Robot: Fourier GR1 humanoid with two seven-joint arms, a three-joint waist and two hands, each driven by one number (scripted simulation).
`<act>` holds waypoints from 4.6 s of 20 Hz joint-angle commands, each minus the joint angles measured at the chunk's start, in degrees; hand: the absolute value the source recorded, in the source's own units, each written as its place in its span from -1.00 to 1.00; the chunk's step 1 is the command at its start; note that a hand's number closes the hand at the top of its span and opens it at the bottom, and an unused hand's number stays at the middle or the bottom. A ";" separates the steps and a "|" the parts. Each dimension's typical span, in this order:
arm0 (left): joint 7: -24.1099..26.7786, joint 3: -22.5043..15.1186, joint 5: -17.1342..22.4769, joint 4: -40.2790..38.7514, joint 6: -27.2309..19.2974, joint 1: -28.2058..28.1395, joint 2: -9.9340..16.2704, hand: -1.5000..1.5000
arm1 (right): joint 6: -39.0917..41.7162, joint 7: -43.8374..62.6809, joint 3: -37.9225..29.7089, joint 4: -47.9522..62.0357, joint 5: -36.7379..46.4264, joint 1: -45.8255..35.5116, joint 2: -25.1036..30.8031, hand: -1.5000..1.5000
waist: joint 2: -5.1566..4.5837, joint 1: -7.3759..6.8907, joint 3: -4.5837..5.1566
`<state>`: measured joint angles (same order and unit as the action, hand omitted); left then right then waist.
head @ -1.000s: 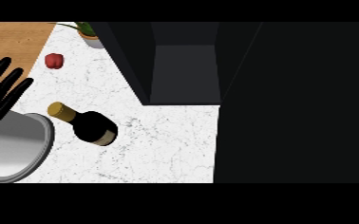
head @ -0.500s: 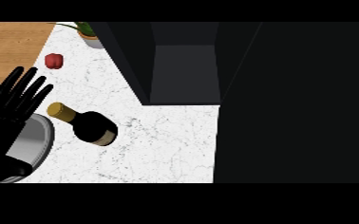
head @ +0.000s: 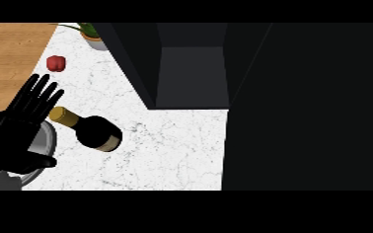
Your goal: Pick up the wine, place it into the cabinet and close the cabinet
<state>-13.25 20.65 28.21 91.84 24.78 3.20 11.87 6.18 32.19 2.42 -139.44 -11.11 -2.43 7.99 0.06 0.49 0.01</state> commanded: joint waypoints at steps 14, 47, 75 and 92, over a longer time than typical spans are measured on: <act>14.04 -0.42 -5.45 -19.77 8.23 3.65 1.94 -1.00 | -0.65 6.06 -3.56 -8.52 -6.56 -2.03 1.03 -1.00 | -0.03 0.01 0.01; 32.99 -4.30 -15.55 -42.71 8.68 9.47 -0.13 -1.00 | -0.79 7.64 1.37 -10.88 -1.31 -0.32 -2.03 -1.00 | 0.02 -0.03 0.02; 48.41 -7.30 -24.06 -25.16 -9.30 -2.49 -6.30 1.00 | -0.33 6.11 0.65 -4.81 0.75 -3.29 -2.95 -1.00 | 0.11 -0.79 -0.04; 25.07 -15.07 -15.83 10.91 -10.68 -9.93 -10.23 1.00 | 2.12 6.18 -6.35 -3.11 -6.60 -4.57 -1.31 -1.00 | 0.12 -0.89 -0.07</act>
<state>19.68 7.26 10.36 93.58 14.24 -4.69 1.30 8.46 35.70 -0.34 -140.75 -9.48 -4.53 5.38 0.22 -0.09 -0.07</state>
